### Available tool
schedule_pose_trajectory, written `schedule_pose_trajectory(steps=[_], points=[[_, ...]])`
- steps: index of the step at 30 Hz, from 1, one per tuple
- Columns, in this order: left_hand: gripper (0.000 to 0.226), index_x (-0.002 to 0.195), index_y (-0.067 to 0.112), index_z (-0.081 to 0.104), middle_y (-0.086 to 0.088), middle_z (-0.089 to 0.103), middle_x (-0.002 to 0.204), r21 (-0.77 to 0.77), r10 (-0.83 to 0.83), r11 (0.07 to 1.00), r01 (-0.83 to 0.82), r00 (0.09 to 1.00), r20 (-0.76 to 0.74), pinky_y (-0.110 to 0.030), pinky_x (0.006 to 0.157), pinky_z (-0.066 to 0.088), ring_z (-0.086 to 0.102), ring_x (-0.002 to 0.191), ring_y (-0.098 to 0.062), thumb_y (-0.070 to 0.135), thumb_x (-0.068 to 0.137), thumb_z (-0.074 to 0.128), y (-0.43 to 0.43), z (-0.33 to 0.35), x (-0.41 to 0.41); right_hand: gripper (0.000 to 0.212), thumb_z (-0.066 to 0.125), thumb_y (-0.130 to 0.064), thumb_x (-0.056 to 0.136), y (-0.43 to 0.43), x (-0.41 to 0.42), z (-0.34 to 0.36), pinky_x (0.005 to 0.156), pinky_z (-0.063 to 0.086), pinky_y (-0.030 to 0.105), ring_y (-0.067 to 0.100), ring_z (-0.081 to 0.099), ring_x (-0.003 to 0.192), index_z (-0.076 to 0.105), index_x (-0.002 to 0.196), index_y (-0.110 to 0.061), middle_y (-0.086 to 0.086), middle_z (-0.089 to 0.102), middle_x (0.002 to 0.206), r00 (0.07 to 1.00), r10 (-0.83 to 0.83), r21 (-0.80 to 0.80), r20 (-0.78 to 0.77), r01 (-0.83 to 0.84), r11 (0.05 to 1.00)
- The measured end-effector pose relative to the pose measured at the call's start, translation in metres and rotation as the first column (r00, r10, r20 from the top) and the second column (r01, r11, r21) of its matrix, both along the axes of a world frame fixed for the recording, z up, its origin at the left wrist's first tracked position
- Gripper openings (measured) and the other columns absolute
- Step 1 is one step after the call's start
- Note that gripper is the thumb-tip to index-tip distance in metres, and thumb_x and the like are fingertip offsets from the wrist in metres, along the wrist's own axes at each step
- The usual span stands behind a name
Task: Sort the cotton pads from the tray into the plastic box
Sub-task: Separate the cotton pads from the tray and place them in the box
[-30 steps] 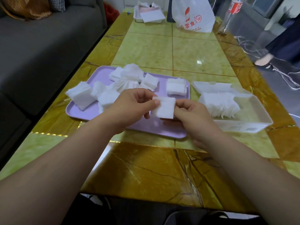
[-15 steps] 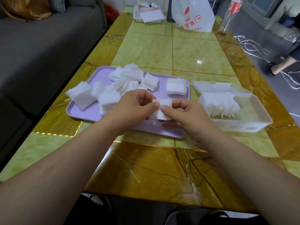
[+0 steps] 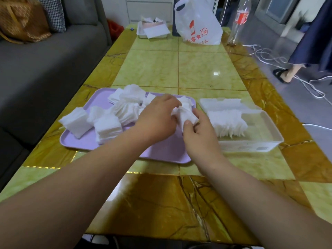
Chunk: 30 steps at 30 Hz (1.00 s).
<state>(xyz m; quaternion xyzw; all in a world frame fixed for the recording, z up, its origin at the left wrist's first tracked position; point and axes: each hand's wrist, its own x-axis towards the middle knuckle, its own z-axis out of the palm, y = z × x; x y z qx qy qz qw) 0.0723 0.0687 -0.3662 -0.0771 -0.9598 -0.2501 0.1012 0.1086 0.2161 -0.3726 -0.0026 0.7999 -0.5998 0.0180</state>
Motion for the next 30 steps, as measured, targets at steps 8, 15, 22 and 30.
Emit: schedule_pose_trajectory(steps=[8, 15, 22, 30], points=[[0.065, 0.149, 0.030, 0.041, -0.001, 0.037, 0.160, -0.663, -0.121, 0.633, 0.400, 0.897, 0.425, -0.051, 0.123, 0.023, 0.026, 0.152, -0.033, 0.056, 0.090, 0.027, 0.022, -0.006, -0.062, 0.045, 0.043, -0.017, 0.106, 0.002, 0.004, 0.005, 0.107, 0.041, 0.027, 0.013, 0.054, 0.128, 0.045, 0.150, -0.026, -0.005, 0.059, 0.138, 0.996, -0.047, 0.028, -0.072, 0.049, 0.998], [0.054, 0.117, 0.027, 0.066, -0.003, 0.065, 0.119, -0.427, -0.211, 0.850, 0.309, 0.942, 0.260, -0.047, 0.091, 0.052, 0.065, 0.107, -0.034, 0.051, 0.078, 0.037, -0.021, -0.037, -0.020, 0.036, 0.043, -0.018, 0.105, 0.001, 0.001, -0.002, 0.095, 0.045, 0.030, 0.023, 0.058, 0.119, 0.054, 0.140, -0.015, 0.003, 0.064, 0.126, 0.994, -0.022, 0.170, -0.106, 0.040, 0.985], [0.055, 0.150, 0.018, 0.049, -0.005, 0.051, 0.153, -0.063, 0.008, 0.998, 0.008, 0.967, 0.254, -0.022, 0.110, 0.029, 0.045, 0.141, -0.022, 0.016, 0.094, 0.054, -0.028, 0.009, 0.062, 0.021, 0.047, -0.015, 0.103, -0.006, 0.004, -0.011, 0.059, 0.035, 0.011, 0.012, 0.054, 0.080, 0.061, 0.119, -0.013, -0.010, 0.058, 0.087, 0.991, 0.059, 0.189, -0.118, -0.036, 0.981], [0.054, 0.135, 0.021, 0.062, -0.002, 0.063, 0.117, -0.058, 0.116, 0.992, -0.110, 0.985, 0.129, -0.043, 0.096, 0.050, 0.062, 0.109, -0.025, 0.030, 0.083, 0.077, -0.046, -0.003, 0.064, 0.020, 0.051, -0.014, 0.099, -0.002, 0.004, -0.013, 0.060, 0.040, 0.008, 0.010, 0.057, 0.077, 0.065, 0.111, -0.020, -0.007, 0.064, 0.090, 0.985, 0.098, 0.214, -0.139, -0.067, 0.974]])
